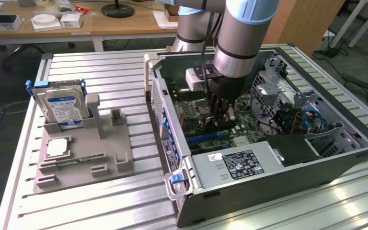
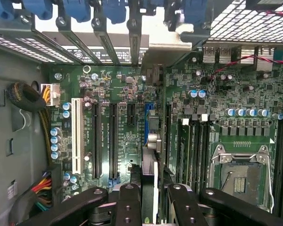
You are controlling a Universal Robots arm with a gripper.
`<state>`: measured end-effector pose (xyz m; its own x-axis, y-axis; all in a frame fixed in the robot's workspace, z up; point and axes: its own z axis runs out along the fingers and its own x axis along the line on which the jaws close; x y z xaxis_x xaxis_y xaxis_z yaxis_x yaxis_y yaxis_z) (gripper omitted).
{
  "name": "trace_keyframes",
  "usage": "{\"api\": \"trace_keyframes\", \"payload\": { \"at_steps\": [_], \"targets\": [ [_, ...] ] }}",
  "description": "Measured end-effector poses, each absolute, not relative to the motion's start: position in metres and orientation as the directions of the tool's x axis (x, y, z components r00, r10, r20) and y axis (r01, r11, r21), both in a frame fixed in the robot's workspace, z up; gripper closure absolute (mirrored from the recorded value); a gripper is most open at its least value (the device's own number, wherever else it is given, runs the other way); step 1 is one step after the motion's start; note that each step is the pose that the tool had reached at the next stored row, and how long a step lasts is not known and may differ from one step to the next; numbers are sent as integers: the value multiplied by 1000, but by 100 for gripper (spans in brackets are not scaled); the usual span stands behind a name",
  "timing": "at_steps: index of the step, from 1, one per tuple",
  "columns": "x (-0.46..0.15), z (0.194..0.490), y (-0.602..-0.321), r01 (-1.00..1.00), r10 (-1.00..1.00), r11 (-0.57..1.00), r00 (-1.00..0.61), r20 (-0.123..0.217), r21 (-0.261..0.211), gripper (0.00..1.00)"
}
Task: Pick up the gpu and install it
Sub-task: 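Insert the gpu into the slot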
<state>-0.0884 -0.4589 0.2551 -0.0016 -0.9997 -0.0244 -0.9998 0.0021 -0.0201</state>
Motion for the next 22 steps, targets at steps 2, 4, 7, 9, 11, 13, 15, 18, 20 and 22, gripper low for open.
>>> {"api": "trace_keyframes", "payload": {
  "at_steps": [2,4,7,9,11,13,15,18,20,22],
  "targets": [
    [-89,253,-459,-1000,-1000,2,-2,-24,-20,73],
    [-89,251,-459,-1000,-1000,2,-2,-24,-20,73],
    [-89,248,-459,-1000,-1000,2,-2,-24,-20,73],
    [-89,246,-459,-1000,-1000,2,-2,-24,-20,73],
    [-89,246,-459,-1000,-1000,2,-2,-24,-20,73],
    [-89,246,-459,-1000,-1000,2,-2,-24,-20,73],
    [-89,246,-459,-1000,-1000,2,-2,-24,-20,73],
    [-91,246,-459,-1000,-1000,2,-2,-24,-20,73],
    [-91,246,-459,-1000,-1000,2,-2,-24,-20,73],
    [-92,245,-460,-1000,-1000,2,-2,-24,-20,73]
  ]
}}
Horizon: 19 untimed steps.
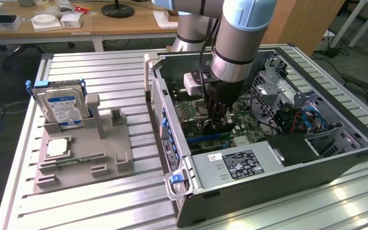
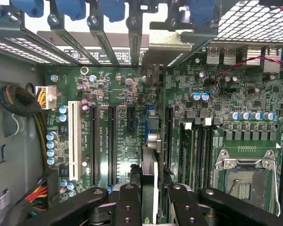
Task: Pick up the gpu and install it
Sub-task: 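Insert the gpu into the slot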
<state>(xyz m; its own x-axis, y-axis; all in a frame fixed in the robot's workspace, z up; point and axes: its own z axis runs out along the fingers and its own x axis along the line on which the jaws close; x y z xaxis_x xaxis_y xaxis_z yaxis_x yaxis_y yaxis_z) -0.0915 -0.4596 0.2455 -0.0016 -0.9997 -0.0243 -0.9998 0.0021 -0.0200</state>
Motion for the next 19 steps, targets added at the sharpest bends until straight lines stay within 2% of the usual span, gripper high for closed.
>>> {"api": "trace_keyframes", "payload": {
  "at_steps": [19],
  "targets": [
    [-98,244,-464,-1000,-1000,2,-2,-24,-20,73]
  ]
}}
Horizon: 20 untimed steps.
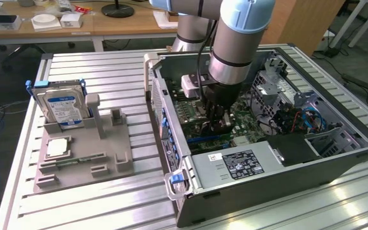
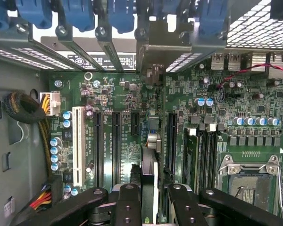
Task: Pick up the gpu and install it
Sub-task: 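Insert the gpu into the slot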
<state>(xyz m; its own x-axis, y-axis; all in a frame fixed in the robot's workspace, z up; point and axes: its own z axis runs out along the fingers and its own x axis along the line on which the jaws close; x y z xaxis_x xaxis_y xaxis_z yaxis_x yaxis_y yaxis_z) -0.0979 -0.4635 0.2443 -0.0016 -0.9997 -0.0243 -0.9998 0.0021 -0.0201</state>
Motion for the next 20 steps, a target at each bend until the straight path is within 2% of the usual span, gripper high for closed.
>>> {"api": "trace_keyframes", "payload": {
  "at_steps": [20],
  "targets": [
    [-101,242,-464,-1000,-1000,2,-2,-24,-20,73]
  ]
}}
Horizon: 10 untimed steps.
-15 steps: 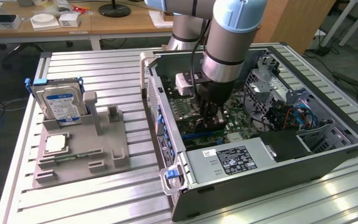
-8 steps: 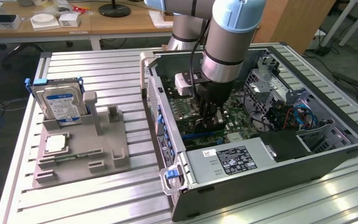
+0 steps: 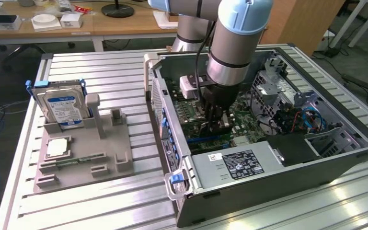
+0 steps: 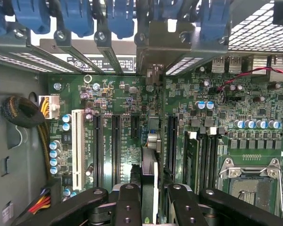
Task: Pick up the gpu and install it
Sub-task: 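Insert the gpu into the slot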
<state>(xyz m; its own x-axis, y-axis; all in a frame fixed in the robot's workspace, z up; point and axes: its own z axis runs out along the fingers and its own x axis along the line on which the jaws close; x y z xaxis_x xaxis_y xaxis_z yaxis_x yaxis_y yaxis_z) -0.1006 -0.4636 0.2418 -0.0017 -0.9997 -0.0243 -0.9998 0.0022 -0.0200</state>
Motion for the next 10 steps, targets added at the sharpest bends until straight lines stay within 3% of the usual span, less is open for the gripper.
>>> {"api": "trace_keyframes", "payload": {
  "at_steps": [10],
  "targets": [
    [-101,239,-464,-1000,-1000,2,-2,-24,-20,73]
  ]
}}
